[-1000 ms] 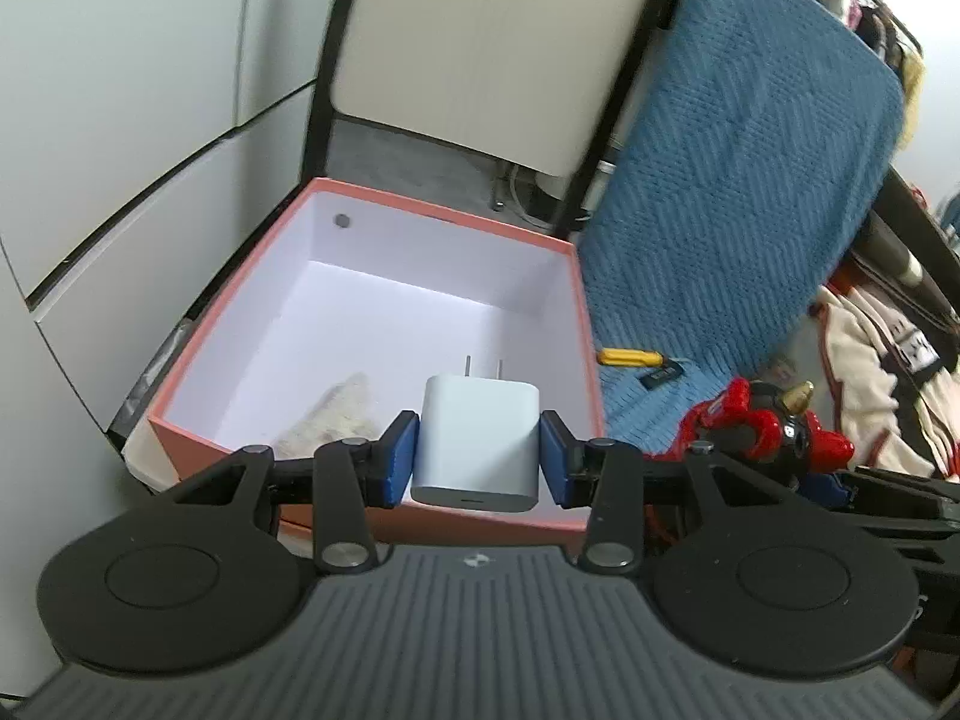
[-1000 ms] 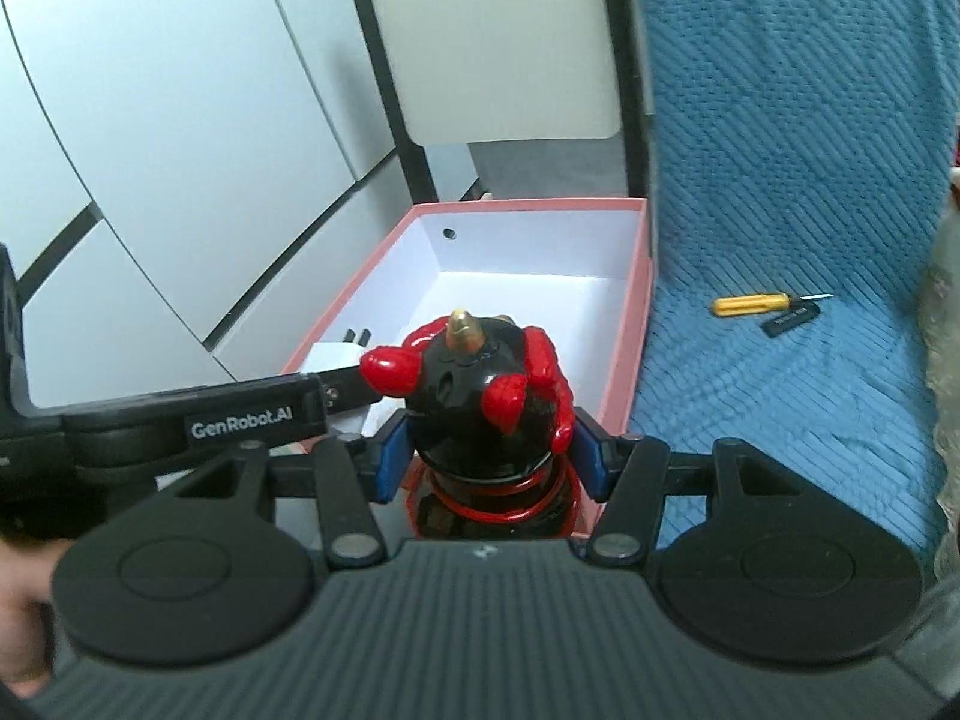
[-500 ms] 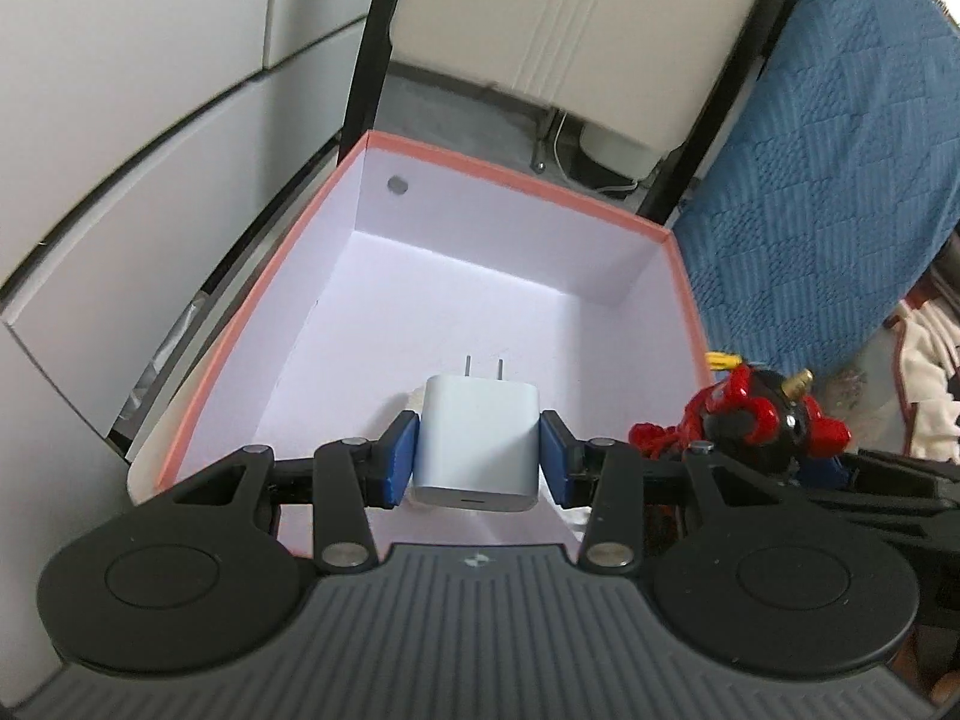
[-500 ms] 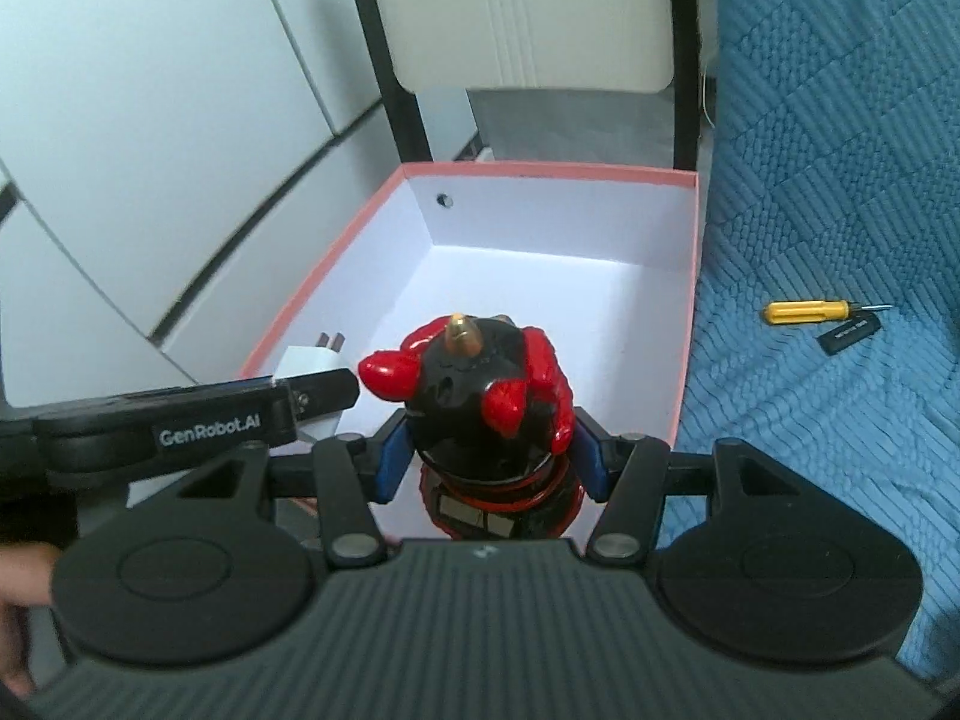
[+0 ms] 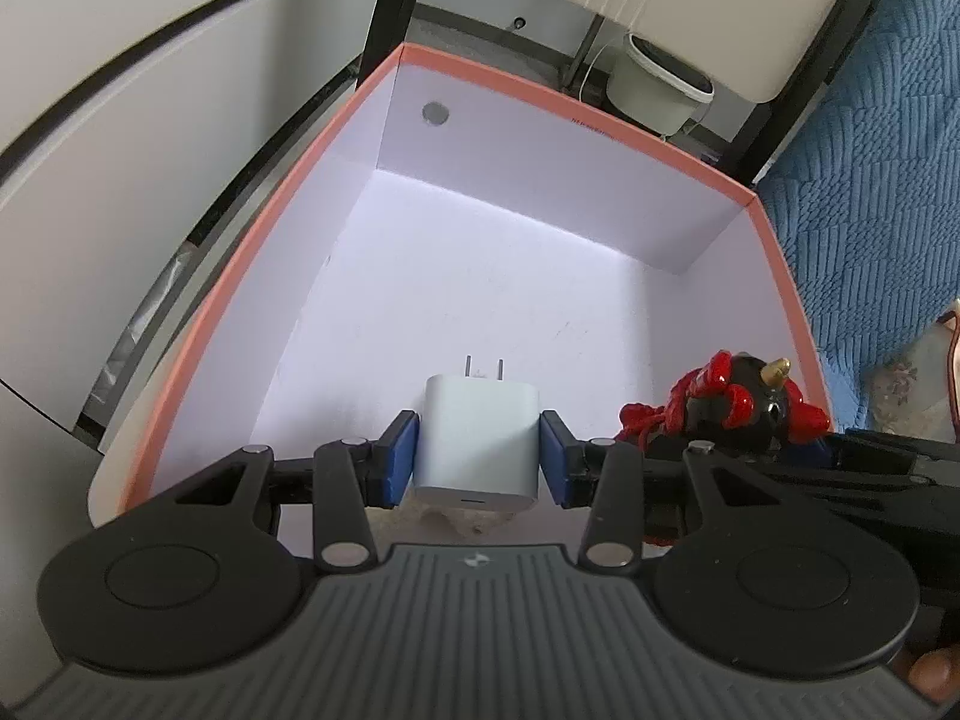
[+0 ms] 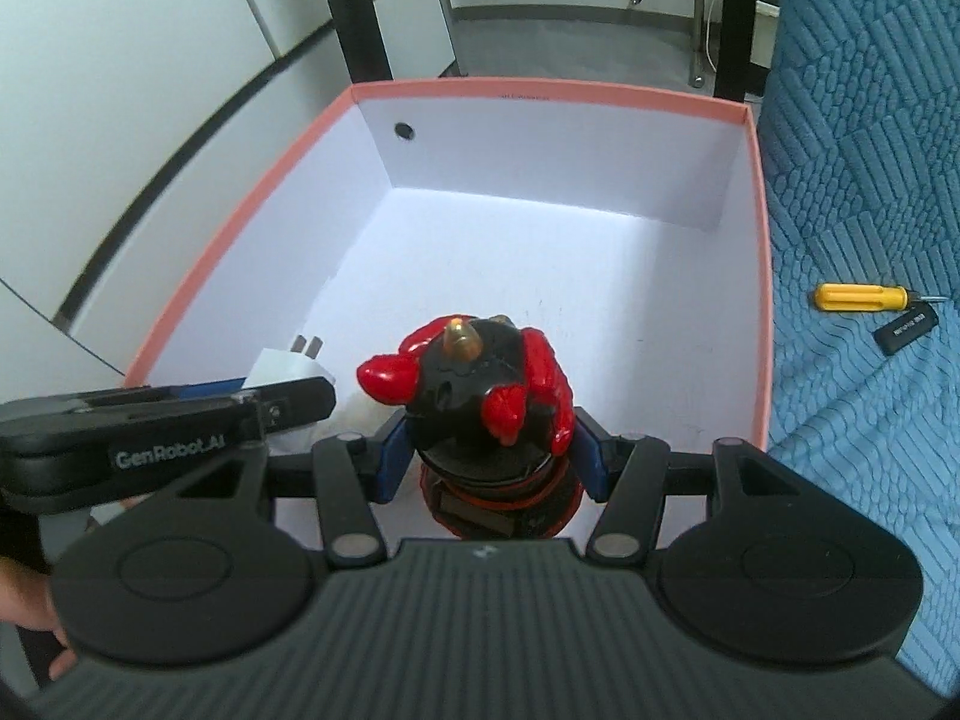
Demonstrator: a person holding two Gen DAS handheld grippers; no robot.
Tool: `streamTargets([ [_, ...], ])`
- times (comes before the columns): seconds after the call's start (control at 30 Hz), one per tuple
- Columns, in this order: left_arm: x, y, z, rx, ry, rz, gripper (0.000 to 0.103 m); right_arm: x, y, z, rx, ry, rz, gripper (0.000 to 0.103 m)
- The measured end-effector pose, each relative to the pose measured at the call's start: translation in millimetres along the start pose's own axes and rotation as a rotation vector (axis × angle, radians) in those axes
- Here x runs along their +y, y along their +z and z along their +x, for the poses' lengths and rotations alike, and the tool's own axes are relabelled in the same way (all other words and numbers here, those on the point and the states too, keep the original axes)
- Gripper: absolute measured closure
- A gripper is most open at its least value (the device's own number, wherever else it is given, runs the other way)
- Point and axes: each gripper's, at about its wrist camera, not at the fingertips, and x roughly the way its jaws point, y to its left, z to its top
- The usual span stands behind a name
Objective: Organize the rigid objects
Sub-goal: 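Lower both tools into the pink box and open them to release the items, then move both tools back toward the screwdriver and USB stick on the chair seat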
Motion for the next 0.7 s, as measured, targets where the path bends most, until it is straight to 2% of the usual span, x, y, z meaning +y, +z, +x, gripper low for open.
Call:
streamTargets([
  [0.13, -1, -1, 1, 0.015, 0.001, -0.011, 0.053, -1, 2, 6, 0.016, 0.006, 0.005, 0.045],
  [0.4, -10, 0, -28, -0.046, 0.008, -0.004, 0.050, 1, 3, -10, -0.007, 0.048, 0.000, 0.045],
  [0.7, -39, -14, -77, -0.119, -0.020, 0.019, 0.050, -4, -10, -62, -0.087, 0.045, -0.010, 0.045],
])
